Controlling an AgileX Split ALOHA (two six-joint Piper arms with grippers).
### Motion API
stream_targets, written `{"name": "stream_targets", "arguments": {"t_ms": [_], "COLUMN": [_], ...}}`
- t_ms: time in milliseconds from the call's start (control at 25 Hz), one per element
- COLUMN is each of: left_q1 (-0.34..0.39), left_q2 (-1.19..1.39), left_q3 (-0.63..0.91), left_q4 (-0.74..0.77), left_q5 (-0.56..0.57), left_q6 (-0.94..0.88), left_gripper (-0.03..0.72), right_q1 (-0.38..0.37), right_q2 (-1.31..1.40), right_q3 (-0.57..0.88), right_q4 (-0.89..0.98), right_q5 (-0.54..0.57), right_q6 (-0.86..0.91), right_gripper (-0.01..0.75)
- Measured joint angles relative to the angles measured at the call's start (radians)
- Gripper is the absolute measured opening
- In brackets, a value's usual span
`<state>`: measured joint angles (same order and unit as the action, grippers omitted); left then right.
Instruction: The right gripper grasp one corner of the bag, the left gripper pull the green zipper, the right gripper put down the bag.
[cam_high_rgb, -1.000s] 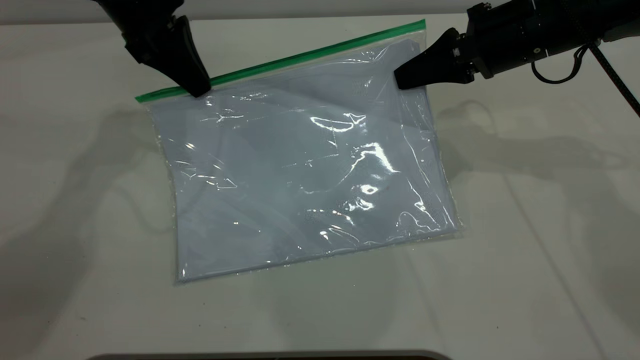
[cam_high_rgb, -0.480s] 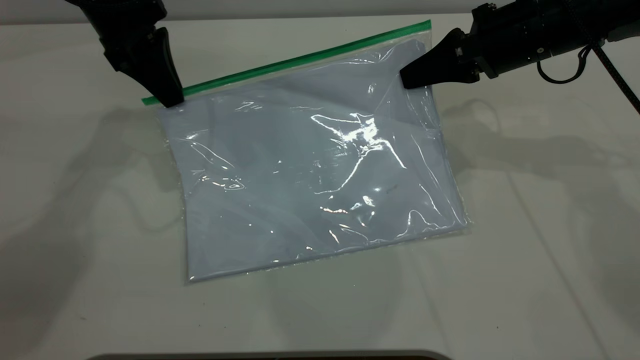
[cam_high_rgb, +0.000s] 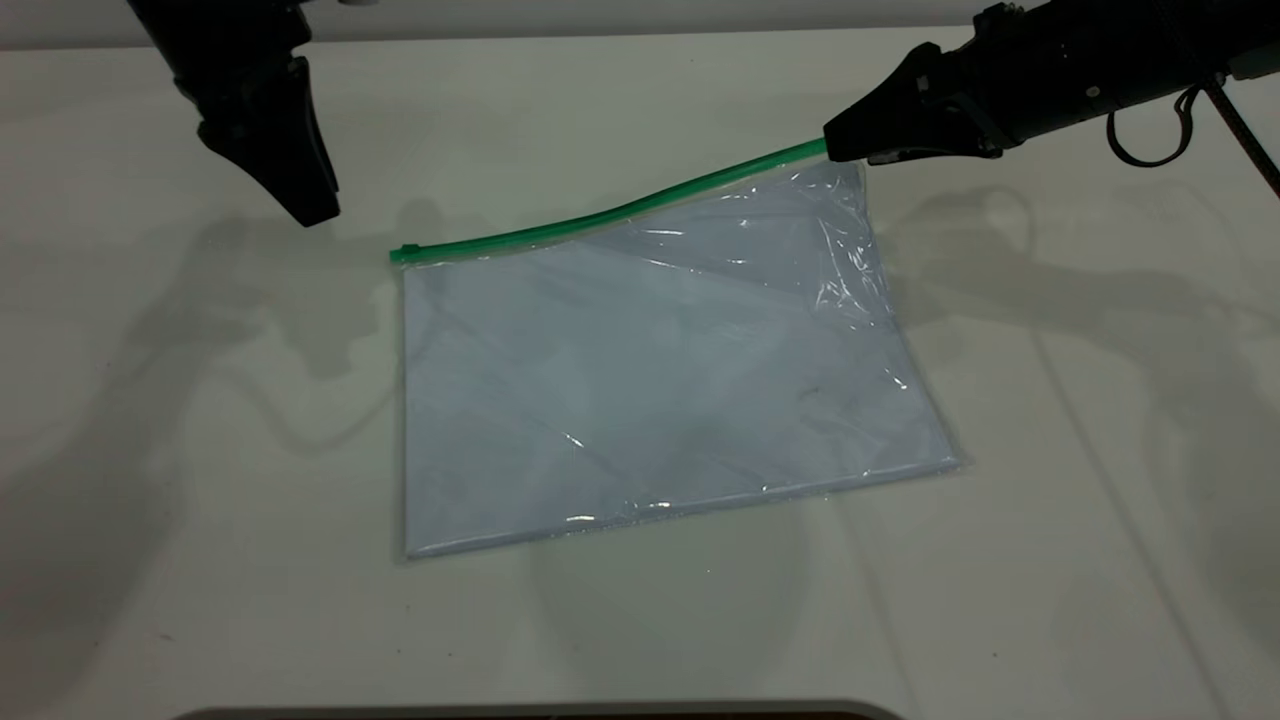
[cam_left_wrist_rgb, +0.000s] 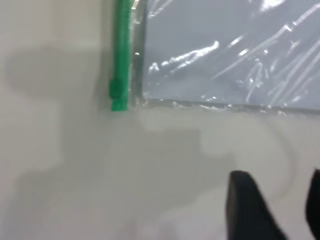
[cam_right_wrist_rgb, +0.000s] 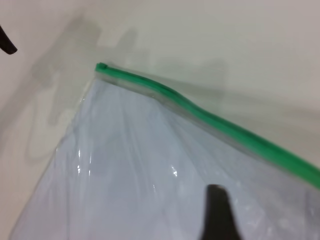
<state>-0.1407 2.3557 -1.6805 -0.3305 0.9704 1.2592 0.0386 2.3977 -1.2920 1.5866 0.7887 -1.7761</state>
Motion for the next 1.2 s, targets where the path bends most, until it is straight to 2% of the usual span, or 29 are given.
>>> {"name": "stream_targets", "arguments": {"t_ms": [80,200,320,560,800,960,1080,1200], "left_q1": [0.000,0.000,-0.001,-0.001,-0.001,-0.001,-0.001,-0.001], "left_q2": [0.000,-0.007,-0.052,-0.231,-0.442,-0.579,-0.706,-0.871], "left_q3": [-0.003,-0.042,-0.125,-0.313,-0.387,-0.376,-0.303,-0.146], "left_q4": [0.000,0.008,0.053,0.187,0.330,0.365,0.365,0.365], "left_q5": [-0.023,-0.022,0.011,0.169,0.197,0.197,0.197,0.197], "left_q6": [-0.074,-0.236,-0.403,-0.736,-0.956,-1.093,-1.159,-1.186], "left_gripper": [0.473,0.561,0.581,0.581,0.582,0.582,0.582,0.582], "right_q1": [0.001,0.000,-0.006,-0.031,-0.037,-0.039,-0.039,-0.039], "right_q2": [-0.011,-0.072,-0.197,-0.557,-0.933,-1.155,-1.307,-1.454], "right_q3": [0.000,0.000,0.000,0.001,0.002,0.003,0.003,0.023], "right_q4": [-0.005,-0.052,-0.152,-0.443,-0.760,-0.916,-1.001,-1.056], "right_q5": [-0.052,-0.171,-0.251,-0.254,-0.149,-0.060,0.045,0.148], "right_q6": [0.036,0.099,0.206,0.544,0.927,1.083,1.177,1.256], "right_gripper": [0.648,0.670,0.643,0.583,0.578,0.578,0.578,0.578]}}
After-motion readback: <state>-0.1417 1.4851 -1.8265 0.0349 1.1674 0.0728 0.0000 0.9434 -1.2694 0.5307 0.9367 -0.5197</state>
